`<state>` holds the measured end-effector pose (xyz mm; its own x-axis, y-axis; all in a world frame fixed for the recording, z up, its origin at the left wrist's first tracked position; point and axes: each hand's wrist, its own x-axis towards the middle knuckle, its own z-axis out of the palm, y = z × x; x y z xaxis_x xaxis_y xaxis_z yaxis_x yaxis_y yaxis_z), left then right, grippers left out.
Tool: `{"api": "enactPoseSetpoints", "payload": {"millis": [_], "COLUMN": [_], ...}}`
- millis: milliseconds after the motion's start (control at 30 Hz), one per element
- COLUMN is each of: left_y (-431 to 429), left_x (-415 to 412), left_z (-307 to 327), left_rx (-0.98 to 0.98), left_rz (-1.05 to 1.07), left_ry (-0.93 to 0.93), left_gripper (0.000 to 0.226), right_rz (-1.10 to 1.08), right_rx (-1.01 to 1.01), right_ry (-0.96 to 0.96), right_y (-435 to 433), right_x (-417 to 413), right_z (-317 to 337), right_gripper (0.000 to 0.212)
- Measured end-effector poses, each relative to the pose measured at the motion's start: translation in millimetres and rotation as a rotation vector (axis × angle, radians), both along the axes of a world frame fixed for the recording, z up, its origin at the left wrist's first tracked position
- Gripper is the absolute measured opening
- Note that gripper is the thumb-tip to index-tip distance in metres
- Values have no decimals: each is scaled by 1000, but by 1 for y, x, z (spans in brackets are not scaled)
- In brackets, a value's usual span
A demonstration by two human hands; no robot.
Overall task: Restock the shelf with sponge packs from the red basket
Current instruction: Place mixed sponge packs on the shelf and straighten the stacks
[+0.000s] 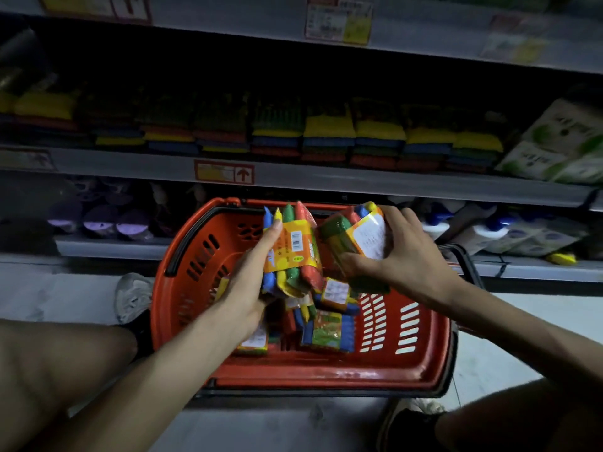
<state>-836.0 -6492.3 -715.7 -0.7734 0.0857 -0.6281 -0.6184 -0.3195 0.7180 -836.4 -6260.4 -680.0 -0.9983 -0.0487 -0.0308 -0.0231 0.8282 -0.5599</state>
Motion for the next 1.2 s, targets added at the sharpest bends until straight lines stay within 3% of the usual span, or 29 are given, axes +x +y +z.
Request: {"api": "enactPoseSetpoints", "payload": {"millis": [133,267,367,467,767,867,1033,1200], "left_y": [14,26,35,45,65,71,74,80], "left_x": [-8,-15,-19,-19,3,12,11,4], "left_z": [11,15,13,11,12,15,14,20], "left_rx": [122,95,47,42,-60,-116,-128,-109], "left_rz": [32,21,9,-18,-276,-250,-121,-42], "left_ry": [5,79,96,124,269,310,331,369], "left_gripper": [53,69,98,103,68,63,76,63], "right_rz": [-92,-46,-23,-60,-159,-192,-291,-385], "right_rx": [-256,-633,-656,-649,-622,-660,-900,-958], "right_ry": [-15,-104,-72,-102,-117,-108,-199,-167], "right_y": [-3,-2,5,17,34,34,36,55], "right_x": [8,13,9,8,23,27,30,24], "right_z": [5,13,18,22,22,13,21,30], "right_gripper": [65,51,54,62,59,56,41,23]}}
